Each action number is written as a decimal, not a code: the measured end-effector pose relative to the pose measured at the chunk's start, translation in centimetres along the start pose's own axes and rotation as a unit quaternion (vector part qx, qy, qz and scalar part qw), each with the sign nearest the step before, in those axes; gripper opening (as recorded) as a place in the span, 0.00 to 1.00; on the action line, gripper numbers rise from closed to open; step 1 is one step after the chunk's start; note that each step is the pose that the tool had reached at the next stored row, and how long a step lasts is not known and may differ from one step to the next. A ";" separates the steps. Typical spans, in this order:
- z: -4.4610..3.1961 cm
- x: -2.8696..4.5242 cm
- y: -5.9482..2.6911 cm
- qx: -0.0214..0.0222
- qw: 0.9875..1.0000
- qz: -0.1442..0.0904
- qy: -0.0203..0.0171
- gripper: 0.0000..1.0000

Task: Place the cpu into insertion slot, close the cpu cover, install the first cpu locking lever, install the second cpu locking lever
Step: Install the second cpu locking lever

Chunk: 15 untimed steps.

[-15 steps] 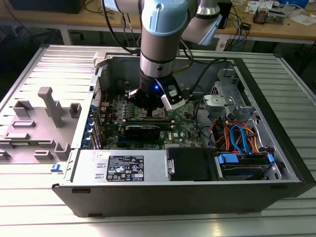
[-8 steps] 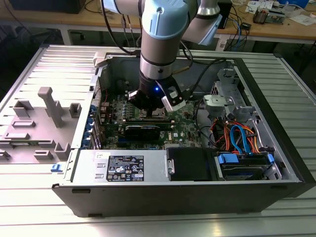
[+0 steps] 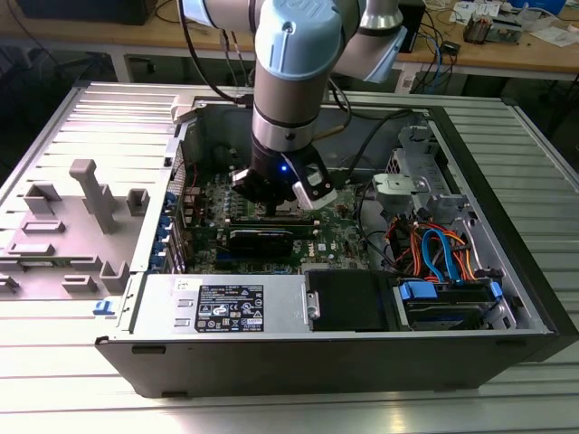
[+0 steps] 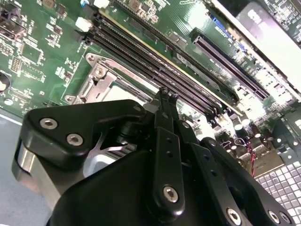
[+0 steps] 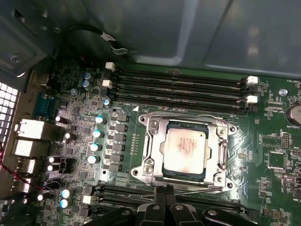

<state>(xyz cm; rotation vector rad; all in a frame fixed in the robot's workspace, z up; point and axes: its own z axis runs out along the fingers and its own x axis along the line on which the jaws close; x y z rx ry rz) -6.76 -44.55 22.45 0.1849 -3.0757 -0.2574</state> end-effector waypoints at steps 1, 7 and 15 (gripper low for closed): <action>0.04 0.21 0.02 -0.001 1.000 0.000 0.000 0.11; 0.29 1.07 0.09 -0.004 1.000 -0.002 0.000 0.11; 0.78 1.88 0.16 -0.004 1.000 -0.003 0.000 0.11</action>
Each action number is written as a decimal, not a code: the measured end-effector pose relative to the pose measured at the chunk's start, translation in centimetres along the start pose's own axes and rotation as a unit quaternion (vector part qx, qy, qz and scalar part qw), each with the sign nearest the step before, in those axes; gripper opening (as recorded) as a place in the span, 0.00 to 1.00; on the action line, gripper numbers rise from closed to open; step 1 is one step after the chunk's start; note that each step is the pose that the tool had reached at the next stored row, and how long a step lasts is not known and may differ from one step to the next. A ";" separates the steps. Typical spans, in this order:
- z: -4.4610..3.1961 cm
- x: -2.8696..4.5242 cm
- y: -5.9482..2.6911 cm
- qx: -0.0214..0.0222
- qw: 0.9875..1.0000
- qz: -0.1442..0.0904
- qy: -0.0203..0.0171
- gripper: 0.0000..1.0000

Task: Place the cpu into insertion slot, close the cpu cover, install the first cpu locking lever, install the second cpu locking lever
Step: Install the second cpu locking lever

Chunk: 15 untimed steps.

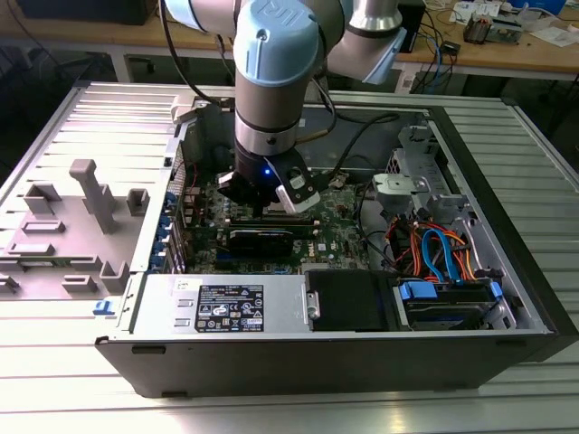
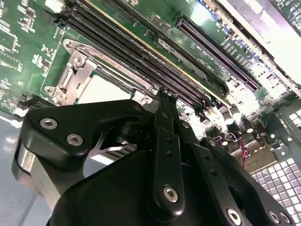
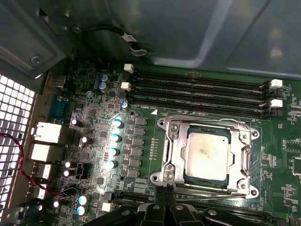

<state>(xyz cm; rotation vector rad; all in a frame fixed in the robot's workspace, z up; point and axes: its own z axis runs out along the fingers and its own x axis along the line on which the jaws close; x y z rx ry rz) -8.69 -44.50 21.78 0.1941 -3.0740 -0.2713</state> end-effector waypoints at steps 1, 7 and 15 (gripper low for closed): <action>0.06 0.01 0.04 0.000 1.000 0.000 0.000 0.11; 0.46 0.02 0.12 0.000 1.000 0.000 0.000 0.11; 0.79 0.27 0.12 0.000 1.000 0.000 0.000 0.11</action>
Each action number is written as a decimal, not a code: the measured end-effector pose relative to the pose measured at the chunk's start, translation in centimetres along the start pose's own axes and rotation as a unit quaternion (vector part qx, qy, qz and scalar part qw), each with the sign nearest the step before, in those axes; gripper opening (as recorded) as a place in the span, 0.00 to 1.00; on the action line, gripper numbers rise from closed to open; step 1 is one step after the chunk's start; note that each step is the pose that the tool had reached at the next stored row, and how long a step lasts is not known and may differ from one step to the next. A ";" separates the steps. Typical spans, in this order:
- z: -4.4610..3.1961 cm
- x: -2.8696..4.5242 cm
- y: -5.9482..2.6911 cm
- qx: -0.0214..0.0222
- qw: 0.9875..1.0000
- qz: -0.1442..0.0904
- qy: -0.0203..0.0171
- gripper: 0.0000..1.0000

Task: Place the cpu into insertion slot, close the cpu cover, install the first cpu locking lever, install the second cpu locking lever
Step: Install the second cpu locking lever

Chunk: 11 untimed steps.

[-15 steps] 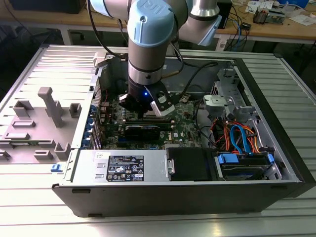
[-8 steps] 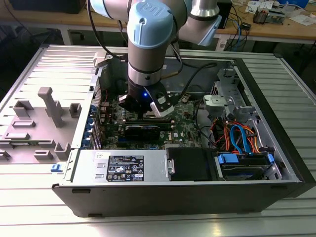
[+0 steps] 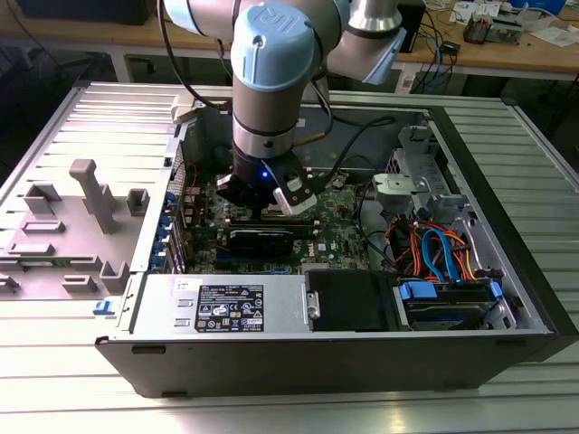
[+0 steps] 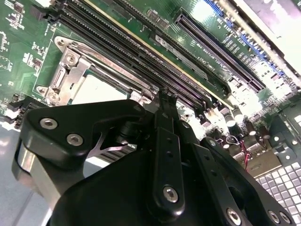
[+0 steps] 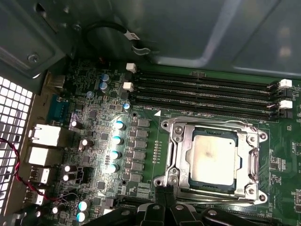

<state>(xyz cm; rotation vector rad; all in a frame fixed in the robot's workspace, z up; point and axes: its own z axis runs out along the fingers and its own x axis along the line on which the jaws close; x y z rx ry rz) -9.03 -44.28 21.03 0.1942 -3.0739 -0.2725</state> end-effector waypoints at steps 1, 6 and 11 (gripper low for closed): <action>0.10 0.01 0.02 0.000 1.000 0.000 0.000 0.11; 0.38 0.00 0.29 0.000 1.000 0.000 0.000 0.11; 0.40 0.05 0.30 0.000 1.000 0.000 0.000 0.11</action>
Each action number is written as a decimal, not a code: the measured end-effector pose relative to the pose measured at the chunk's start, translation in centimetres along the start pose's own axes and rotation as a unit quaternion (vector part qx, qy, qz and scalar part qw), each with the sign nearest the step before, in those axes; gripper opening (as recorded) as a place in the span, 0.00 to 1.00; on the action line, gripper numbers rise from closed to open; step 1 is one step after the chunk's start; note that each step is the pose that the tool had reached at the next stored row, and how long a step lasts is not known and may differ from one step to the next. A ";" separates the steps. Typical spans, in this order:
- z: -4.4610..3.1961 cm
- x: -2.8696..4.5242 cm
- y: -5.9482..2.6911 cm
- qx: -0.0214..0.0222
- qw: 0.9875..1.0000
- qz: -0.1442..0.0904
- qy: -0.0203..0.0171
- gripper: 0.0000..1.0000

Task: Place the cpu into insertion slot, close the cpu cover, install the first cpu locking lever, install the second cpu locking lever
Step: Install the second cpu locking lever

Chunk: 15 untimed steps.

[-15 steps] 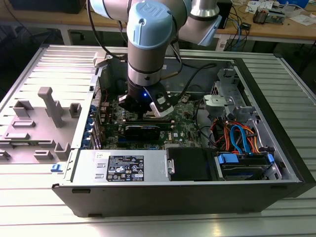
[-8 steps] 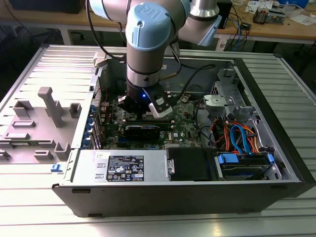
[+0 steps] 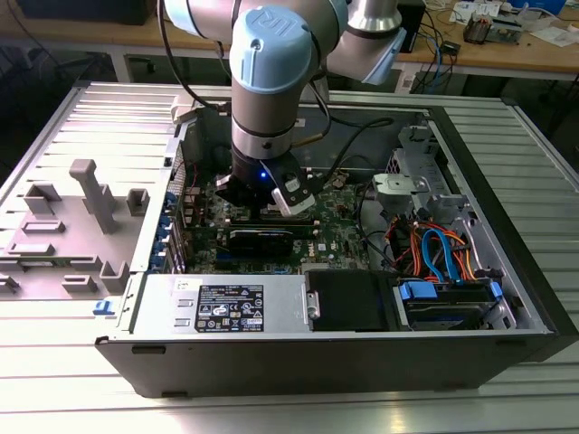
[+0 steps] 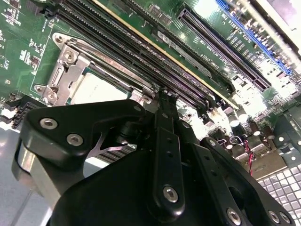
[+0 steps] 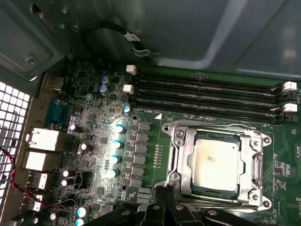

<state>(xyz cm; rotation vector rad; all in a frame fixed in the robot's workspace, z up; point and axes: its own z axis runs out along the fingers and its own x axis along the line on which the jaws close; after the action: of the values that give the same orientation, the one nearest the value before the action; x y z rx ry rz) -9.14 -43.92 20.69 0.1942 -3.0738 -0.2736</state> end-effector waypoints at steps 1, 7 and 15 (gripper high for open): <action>0.00 0.00 0.00 0.000 1.000 0.000 0.000 0.11; 0.03 0.16 0.02 0.000 1.000 0.000 0.000 0.11; 0.10 0.32 0.02 -0.005 1.000 0.000 -0.001 0.11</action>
<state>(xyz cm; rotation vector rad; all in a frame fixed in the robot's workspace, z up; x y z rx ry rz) -9.47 -43.92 20.61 0.1946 -3.0731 -0.2876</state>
